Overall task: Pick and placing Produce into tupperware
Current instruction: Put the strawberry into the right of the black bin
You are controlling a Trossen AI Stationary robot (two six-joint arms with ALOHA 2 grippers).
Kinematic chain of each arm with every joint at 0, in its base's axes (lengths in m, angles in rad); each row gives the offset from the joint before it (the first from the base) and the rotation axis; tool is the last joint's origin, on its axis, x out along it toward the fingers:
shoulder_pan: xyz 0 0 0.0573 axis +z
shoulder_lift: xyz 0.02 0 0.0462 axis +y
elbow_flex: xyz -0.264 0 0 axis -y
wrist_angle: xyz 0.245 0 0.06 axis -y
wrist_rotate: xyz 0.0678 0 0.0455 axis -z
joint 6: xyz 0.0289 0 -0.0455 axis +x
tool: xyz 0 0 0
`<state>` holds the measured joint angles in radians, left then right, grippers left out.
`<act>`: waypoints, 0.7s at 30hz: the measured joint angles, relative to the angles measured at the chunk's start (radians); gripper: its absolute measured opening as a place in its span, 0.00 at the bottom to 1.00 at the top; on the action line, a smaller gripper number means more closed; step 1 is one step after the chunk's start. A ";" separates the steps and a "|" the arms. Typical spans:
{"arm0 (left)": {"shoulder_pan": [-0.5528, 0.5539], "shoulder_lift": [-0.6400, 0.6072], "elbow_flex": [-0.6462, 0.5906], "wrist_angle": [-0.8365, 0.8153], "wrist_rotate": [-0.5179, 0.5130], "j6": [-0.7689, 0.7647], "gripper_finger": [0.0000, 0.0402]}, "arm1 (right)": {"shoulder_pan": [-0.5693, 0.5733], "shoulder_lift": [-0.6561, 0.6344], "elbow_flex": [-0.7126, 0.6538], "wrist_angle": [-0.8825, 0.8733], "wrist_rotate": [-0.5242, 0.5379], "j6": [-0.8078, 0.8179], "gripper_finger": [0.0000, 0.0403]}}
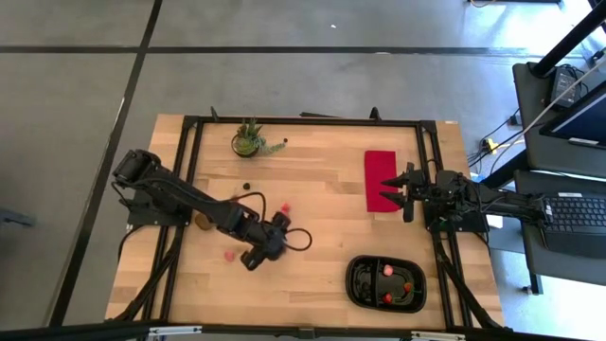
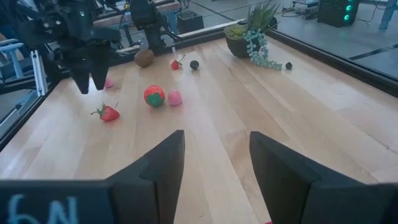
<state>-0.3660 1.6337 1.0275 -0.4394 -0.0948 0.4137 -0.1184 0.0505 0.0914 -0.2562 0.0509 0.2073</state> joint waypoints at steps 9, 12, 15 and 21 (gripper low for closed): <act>0.022 0.013 0.000 0.002 0.001 0.151 0.70 | 0.000 0.000 0.000 0.000 0.000 0.001 0.46; 0.033 0.013 0.000 0.003 0.003 0.161 0.70 | 0.000 0.000 0.000 0.000 0.000 0.001 0.46; 0.040 0.013 0.000 0.004 0.029 0.179 0.70 | 0.000 0.000 0.000 0.000 0.000 0.001 0.46; 0.045 0.053 0.001 0.052 0.060 0.202 0.70 | 0.000 0.000 0.000 0.000 0.000 0.000 0.46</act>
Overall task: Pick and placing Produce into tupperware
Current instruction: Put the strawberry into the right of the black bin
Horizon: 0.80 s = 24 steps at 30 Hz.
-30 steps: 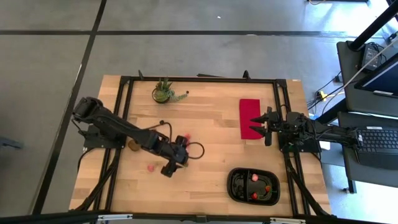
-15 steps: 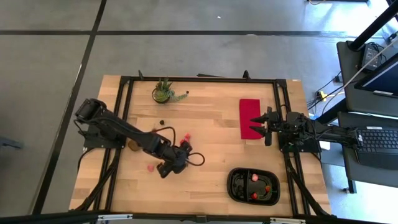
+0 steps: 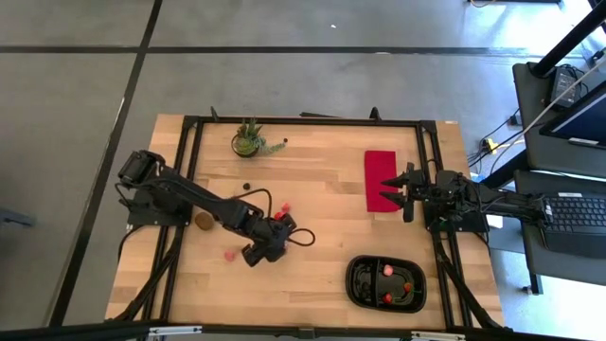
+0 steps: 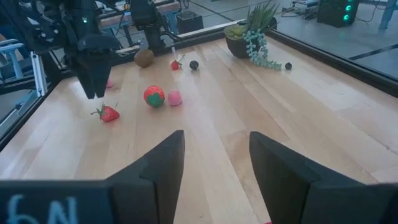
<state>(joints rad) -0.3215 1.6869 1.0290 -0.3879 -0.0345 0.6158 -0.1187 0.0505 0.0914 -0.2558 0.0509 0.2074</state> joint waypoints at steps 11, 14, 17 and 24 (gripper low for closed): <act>0.000 0.133 -0.001 0.045 0.006 0.023 0.70 | 0.000 0.000 0.000 0.000 0.000 0.000 0.46; 0.000 0.145 0.002 0.043 0.007 0.020 0.70 | 0.000 0.000 0.000 0.000 0.000 0.000 0.46; 0.001 0.145 0.002 0.041 0.006 -0.015 0.70 | 0.000 0.000 0.000 0.000 0.000 0.001 0.46; 0.001 0.142 0.000 0.038 0.000 -0.160 0.70 | 0.000 0.000 0.000 0.000 0.000 0.001 0.46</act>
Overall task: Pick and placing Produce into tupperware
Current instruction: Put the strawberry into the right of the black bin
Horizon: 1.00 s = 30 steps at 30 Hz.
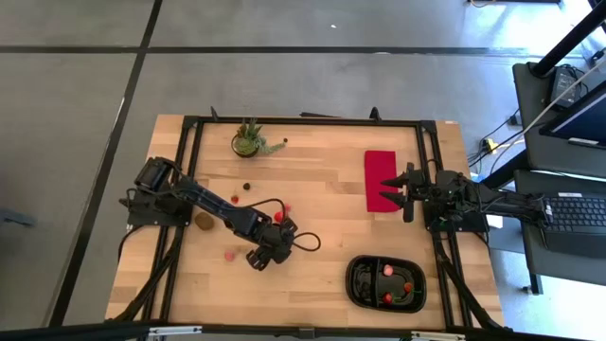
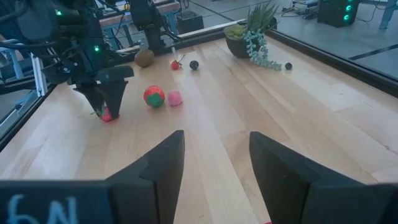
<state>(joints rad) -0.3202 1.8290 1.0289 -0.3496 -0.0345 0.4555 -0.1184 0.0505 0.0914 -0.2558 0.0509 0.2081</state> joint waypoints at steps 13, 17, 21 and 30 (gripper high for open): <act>0.000 0.002 -0.001 0.005 -0.001 -0.061 0.70 | 0.000 0.000 0.000 0.000 0.000 -0.002 0.46; 0.000 0.002 -0.001 0.004 -0.001 -0.060 0.70 | 0.000 0.000 0.000 0.000 0.000 -0.002 0.46; 0.000 0.002 -0.001 0.002 -0.001 -0.057 0.70 | 0.000 0.000 0.000 0.000 0.000 -0.003 0.46; 0.002 0.002 -0.001 -0.002 -0.001 -0.057 0.69 | 0.000 0.000 0.000 0.000 0.000 -0.005 0.46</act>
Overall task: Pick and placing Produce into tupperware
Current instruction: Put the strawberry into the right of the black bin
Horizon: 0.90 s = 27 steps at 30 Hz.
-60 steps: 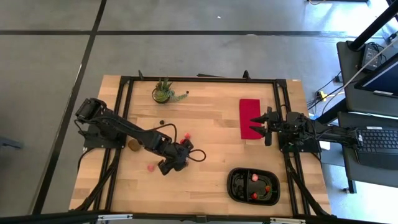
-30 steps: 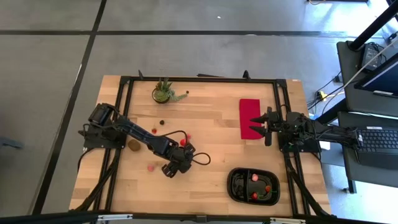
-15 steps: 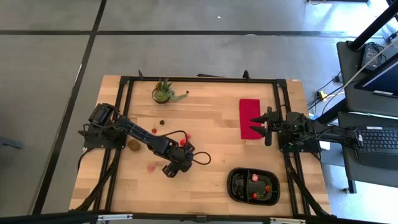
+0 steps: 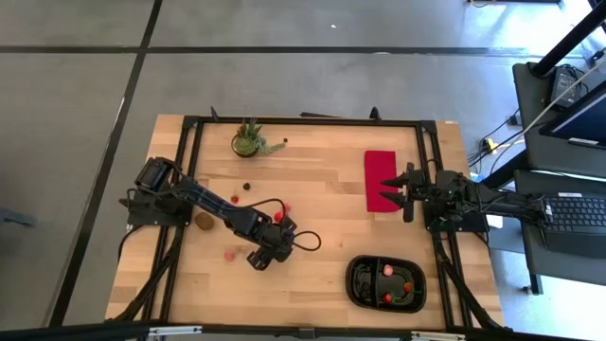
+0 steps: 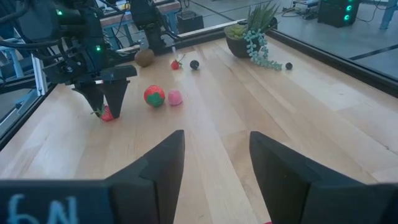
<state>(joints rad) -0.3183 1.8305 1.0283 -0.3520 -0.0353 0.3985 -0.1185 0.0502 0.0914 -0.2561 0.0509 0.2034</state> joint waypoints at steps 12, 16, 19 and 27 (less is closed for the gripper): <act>-0.002 0.001 -0.001 -0.003 0.008 0.000 0.53 | 0.000 0.000 0.000 0.000 0.000 -0.002 0.46; -0.002 0.001 -0.001 -0.003 0.009 0.000 0.49 | 0.000 0.000 0.000 0.000 0.000 -0.002 0.46; -0.002 0.001 -0.001 -0.002 0.009 0.000 0.47 | 0.000 0.000 0.000 0.000 0.000 -0.002 0.46; -0.002 0.001 -0.002 0.004 0.008 0.000 0.40 | 0.000 0.000 0.000 0.000 0.000 -0.002 0.46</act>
<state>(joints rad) -0.3202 1.8317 1.0267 -0.3479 -0.0277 0.3988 -0.1186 0.0504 0.0914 -0.2560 0.0509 0.2012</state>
